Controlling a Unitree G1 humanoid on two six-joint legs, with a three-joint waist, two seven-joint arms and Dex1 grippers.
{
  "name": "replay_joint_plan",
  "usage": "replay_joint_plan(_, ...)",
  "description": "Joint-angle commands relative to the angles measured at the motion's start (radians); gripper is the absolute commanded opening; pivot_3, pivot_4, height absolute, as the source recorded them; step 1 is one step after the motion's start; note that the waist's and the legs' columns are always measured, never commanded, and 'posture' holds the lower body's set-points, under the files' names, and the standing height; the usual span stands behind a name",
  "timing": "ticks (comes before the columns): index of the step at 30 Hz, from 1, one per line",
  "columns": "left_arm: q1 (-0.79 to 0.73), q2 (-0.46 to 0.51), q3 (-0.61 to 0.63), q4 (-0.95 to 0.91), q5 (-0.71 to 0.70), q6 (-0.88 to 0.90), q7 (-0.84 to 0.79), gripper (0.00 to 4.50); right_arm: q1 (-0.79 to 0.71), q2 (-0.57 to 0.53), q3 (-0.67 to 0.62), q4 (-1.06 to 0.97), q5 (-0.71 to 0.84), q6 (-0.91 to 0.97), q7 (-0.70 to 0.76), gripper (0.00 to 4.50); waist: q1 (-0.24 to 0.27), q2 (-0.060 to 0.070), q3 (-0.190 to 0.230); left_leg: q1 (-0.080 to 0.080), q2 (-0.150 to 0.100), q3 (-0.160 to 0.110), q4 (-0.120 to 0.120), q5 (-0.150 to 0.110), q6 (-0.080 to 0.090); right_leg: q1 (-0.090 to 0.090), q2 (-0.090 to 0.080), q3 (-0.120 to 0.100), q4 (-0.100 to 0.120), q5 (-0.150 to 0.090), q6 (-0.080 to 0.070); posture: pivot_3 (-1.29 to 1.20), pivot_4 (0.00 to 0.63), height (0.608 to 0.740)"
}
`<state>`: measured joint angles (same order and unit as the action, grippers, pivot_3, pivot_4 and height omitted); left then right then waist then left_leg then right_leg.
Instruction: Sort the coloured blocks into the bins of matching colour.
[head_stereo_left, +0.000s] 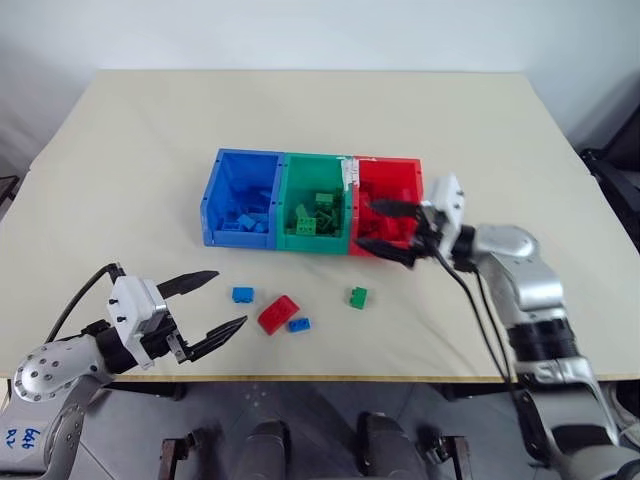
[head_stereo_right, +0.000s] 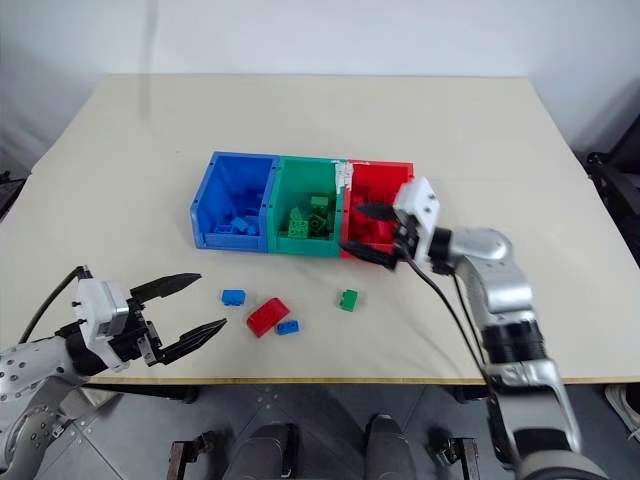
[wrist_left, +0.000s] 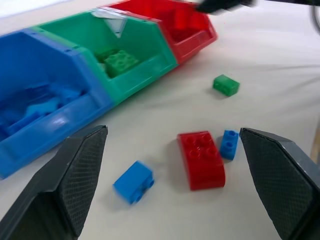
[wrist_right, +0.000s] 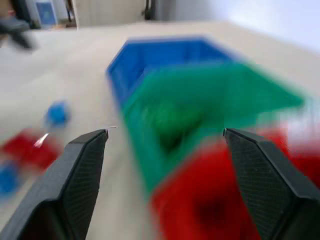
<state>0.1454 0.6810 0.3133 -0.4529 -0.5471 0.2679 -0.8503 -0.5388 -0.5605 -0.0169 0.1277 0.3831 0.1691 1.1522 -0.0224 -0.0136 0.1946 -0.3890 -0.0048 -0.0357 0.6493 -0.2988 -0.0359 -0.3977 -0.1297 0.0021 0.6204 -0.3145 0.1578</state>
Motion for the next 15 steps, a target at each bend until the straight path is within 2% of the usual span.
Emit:
replay_joint_plan(1,-0.048,0.025,-0.075,0.029,0.025,-0.01,-0.054,4.5,0.137,-0.117,-0.11,-0.053,-0.007,-0.127,0.058,3.88,-0.003,0.0,0.0,0.0,0.0,0.001,0.0,0.0,0.0,0.0,0.0,0.0,0.0,0.0,0.0,0.0,0.15,0.74)
replay_joint_plan(4,-0.12,0.011,-0.123,0.086,0.055,-0.052,-0.081,4.5,0.269,-0.179,-0.198,-0.06,0.022,-0.124,0.047,4.46,-0.002,0.0,0.0,0.002,0.001,0.002,0.0,0.0,0.0,0.001,0.001,0.0,0.0,0.0,0.0,0.0,0.15,0.74)
replay_joint_plan(8,-0.168,0.005,-0.156,0.142,0.097,-0.12,-0.113,4.5,0.367,-0.218,-0.209,-0.084,0.035,-0.106,0.077,4.46,-0.01,0.0,0.0,0.003,0.002,0.005,0.001,0.0,0.0,0.001,0.001,0.001,0.0,0.0,0.001,0.0,0.15,0.74)
replay_joint_plan(11,-0.183,0.006,-0.167,0.166,0.103,-0.148,-0.137,4.5,0.389,-0.209,-0.152,-0.153,0.037,-0.068,0.085,4.46,-0.009,0.0,0.0,0.005,0.003,0.007,0.001,0.0,-0.001,0.001,0.001,0.002,0.0,0.0,0.001,0.0,0.15,0.74)
replay_joint_plan(15,-0.156,0.023,-0.151,0.16,0.083,-0.138,-0.162,4.5,0.314,-0.15,-0.019,-0.246,0.043,0.068,0.049,4.46,-0.007,0.0,0.0,0.005,0.003,0.007,0.003,0.0,-0.001,0.001,0.001,0.003,0.0,0.0,0.001,0.0,0.15,0.74)
